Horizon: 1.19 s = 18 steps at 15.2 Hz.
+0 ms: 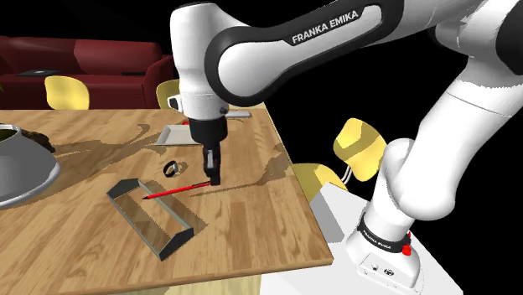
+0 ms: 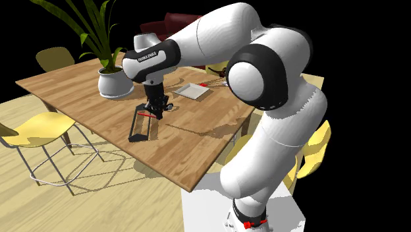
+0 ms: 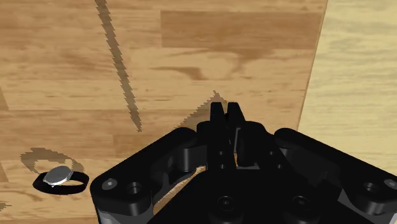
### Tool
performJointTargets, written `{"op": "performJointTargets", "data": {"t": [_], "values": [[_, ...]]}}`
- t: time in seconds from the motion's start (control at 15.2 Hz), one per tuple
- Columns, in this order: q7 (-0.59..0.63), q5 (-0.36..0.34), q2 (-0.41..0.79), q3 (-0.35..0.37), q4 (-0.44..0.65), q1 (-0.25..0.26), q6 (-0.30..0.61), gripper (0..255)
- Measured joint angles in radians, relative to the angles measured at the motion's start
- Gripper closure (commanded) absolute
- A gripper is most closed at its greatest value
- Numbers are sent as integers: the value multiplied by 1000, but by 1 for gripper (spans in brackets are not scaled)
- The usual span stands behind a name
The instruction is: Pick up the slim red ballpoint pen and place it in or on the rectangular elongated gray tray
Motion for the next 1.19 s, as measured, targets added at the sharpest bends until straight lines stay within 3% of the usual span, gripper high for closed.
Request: {"op": "performJointTargets", "data": {"t": [0.59,1.19], "values": [[80,-130,366,20,409,8,-62,255],[93,-151,418,17,357,14,39,255]]}}
